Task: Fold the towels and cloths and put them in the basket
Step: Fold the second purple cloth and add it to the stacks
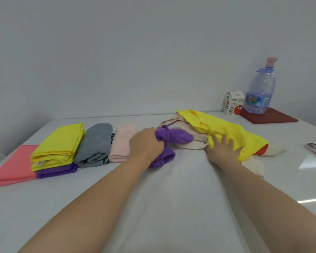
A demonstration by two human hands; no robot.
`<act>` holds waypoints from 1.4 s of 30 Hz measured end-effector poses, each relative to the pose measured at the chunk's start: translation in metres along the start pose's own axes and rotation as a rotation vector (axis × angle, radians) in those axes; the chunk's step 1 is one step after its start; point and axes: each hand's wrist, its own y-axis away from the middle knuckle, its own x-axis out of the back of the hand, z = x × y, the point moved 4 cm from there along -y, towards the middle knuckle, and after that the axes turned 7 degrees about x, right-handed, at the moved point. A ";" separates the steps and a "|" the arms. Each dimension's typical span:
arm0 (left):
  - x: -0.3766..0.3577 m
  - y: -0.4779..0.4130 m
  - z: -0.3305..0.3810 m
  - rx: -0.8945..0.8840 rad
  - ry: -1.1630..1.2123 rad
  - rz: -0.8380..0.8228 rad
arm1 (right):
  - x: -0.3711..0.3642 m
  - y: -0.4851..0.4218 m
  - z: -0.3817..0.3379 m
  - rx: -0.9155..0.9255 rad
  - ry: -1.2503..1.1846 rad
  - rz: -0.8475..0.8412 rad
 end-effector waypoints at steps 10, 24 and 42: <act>-0.050 0.015 0.017 -0.229 -0.322 -0.256 | 0.008 0.012 -0.031 0.360 0.117 0.364; -0.096 0.005 0.004 -0.023 -0.015 -0.230 | -0.011 -0.088 -0.024 0.223 0.182 0.007; -0.107 -0.017 0.011 -0.067 0.019 -0.171 | -0.016 -0.132 0.009 -0.063 0.074 0.087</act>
